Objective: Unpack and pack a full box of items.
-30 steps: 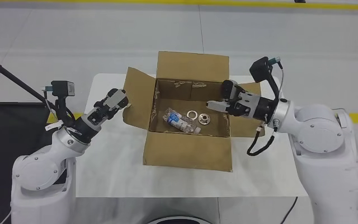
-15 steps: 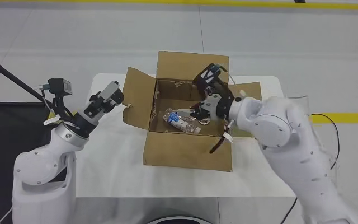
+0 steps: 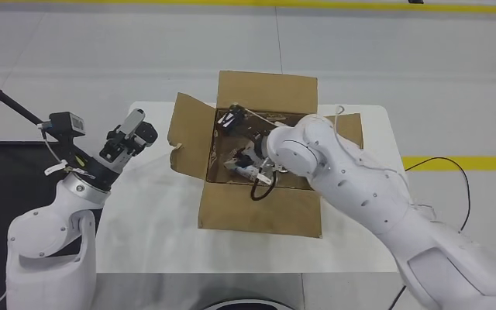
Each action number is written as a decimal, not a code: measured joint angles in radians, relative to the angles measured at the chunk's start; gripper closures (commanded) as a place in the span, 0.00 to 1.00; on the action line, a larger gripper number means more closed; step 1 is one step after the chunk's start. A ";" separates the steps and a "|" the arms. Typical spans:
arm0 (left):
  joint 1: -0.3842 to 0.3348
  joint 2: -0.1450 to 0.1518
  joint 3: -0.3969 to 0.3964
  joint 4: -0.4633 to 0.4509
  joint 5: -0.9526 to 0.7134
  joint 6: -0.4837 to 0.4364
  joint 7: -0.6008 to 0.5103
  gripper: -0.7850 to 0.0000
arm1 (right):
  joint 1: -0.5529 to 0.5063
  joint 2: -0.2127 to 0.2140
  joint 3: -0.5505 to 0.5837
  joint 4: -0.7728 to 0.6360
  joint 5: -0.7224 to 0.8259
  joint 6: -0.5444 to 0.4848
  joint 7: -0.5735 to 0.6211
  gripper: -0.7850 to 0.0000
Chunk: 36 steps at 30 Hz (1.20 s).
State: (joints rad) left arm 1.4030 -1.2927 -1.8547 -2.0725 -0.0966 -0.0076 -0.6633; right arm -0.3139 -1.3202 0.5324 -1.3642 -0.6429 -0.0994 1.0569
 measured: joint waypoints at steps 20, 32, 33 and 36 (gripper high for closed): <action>0.000 0.022 0.010 0.009 -0.005 0.021 0.051 0.00 | 0.094 -0.201 -0.184 0.444 -0.020 -0.028 -0.014 0.00; 0.005 0.032 -0.017 0.031 -0.048 0.048 0.097 0.00 | 0.100 -0.275 -0.193 0.613 -0.007 -0.093 -0.032 0.02; 0.006 0.033 -0.016 0.031 -0.049 0.047 0.098 0.00 | 0.101 -0.282 -0.194 0.626 -0.009 -0.096 -0.032 0.07; 0.009 0.035 -0.012 0.031 -0.050 0.044 0.102 0.00 | 0.103 -0.298 -0.195 0.656 -0.010 -0.107 -0.035 0.31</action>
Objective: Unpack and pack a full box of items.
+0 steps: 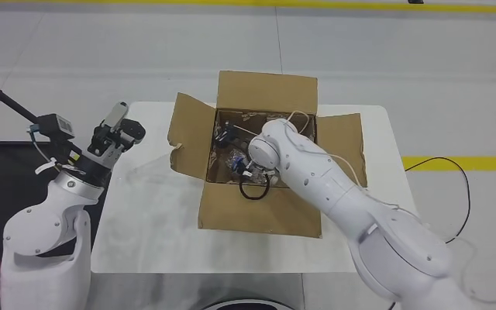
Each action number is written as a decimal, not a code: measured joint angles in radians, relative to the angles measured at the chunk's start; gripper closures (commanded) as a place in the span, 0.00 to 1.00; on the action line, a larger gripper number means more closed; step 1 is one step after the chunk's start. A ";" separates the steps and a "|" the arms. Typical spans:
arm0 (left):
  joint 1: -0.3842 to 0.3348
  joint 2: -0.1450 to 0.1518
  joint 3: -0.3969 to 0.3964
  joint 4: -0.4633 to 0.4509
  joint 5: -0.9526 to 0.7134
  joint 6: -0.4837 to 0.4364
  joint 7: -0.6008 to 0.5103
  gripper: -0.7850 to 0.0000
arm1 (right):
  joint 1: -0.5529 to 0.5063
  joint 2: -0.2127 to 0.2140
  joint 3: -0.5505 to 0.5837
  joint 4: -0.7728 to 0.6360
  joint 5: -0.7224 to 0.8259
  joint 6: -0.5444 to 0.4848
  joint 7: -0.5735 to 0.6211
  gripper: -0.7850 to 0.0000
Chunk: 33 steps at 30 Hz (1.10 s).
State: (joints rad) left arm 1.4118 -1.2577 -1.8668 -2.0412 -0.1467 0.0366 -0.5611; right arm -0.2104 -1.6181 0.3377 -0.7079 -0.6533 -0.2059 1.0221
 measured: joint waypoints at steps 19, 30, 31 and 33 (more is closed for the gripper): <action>0.006 0.016 0.011 0.005 -0.016 -0.009 0.012 0.00 | 0.030 -0.056 0.040 0.121 0.004 -0.066 -0.007 1.00; -0.004 0.024 0.026 0.009 -0.025 -0.010 0.013 0.00 | 0.013 0.007 0.141 -0.020 0.018 -0.100 0.036 1.00; -0.005 0.025 0.027 0.009 -0.025 -0.010 0.013 0.00 | 0.005 0.017 0.153 -0.043 0.015 -0.098 0.042 1.00; -0.009 0.027 0.030 0.010 -0.025 -0.010 0.014 0.00 | -0.018 0.042 0.184 -0.107 0.004 -0.090 0.057 1.00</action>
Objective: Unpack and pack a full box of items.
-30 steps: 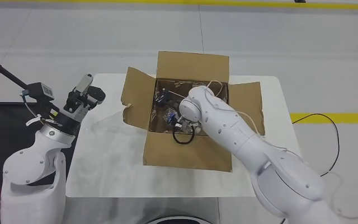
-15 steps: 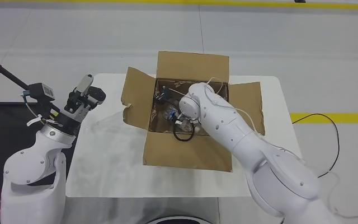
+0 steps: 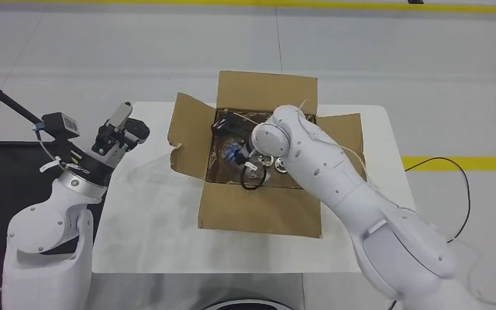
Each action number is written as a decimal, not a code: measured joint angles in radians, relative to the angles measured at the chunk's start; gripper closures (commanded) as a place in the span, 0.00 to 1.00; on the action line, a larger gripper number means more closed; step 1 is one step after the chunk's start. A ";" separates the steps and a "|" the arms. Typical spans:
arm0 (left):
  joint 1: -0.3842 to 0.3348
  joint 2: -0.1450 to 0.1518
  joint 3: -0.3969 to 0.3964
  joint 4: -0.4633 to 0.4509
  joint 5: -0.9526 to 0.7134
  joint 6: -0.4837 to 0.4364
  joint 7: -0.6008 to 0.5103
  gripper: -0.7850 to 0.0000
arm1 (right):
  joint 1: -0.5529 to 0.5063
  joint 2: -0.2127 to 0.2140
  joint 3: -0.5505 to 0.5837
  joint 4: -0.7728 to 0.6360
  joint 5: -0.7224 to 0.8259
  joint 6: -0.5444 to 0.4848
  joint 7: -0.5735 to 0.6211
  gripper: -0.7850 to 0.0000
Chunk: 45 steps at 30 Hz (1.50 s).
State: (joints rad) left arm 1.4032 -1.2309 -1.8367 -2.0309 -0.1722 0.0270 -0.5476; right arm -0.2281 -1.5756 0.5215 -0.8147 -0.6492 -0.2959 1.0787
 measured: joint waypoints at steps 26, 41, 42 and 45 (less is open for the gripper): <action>-0.024 0.018 0.028 0.019 -0.010 0.004 0.012 0.00 | -0.539 0.251 0.634 -0.899 -0.035 0.011 -0.159 1.00; -0.024 0.019 0.028 0.019 -0.010 0.004 0.011 0.00 | -0.573 0.261 0.679 -0.956 -0.023 0.013 -0.195 1.00; -0.024 0.019 0.028 0.019 -0.010 0.004 0.011 0.00 | -0.573 0.261 0.679 -0.956 -0.023 0.013 -0.195 1.00; -0.024 0.019 0.028 0.019 -0.010 0.004 0.011 0.00 | -0.578 0.261 0.680 -0.957 -0.021 0.016 -0.204 1.00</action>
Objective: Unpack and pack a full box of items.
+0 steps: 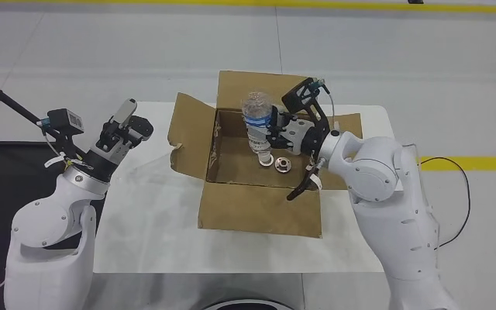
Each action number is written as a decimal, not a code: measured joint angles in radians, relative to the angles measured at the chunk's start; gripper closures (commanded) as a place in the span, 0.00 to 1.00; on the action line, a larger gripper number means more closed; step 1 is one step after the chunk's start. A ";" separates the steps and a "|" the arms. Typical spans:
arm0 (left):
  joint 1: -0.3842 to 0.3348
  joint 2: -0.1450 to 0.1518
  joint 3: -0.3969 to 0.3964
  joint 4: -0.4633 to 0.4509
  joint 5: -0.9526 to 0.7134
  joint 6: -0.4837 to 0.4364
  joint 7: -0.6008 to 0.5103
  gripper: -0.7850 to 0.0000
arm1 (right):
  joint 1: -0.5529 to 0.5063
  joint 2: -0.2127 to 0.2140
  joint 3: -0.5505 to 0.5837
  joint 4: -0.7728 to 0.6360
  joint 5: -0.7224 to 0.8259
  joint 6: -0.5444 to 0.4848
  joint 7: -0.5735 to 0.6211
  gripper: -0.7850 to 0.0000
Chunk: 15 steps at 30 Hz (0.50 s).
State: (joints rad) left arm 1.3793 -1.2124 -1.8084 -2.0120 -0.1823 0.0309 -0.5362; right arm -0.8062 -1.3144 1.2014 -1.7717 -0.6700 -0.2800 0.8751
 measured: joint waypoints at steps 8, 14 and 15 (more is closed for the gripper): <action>0.000 0.000 0.000 0.000 0.000 0.000 0.000 0.00 | -0.054 0.015 0.104 -0.064 0.044 0.050 -0.069 1.00; 0.000 0.000 0.000 0.000 0.000 0.000 0.000 0.00 | -0.109 0.040 0.274 -0.157 0.020 0.127 -0.036 1.00; 0.000 0.000 0.000 0.000 0.000 0.000 0.000 0.00 | -0.118 0.045 0.312 -0.171 0.022 0.143 -0.018 1.00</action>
State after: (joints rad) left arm 1.3793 -1.2124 -1.8084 -2.0120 -0.1824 0.0309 -0.5362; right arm -0.9240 -1.2690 1.5133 -1.9427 -0.6483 -0.1374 0.8574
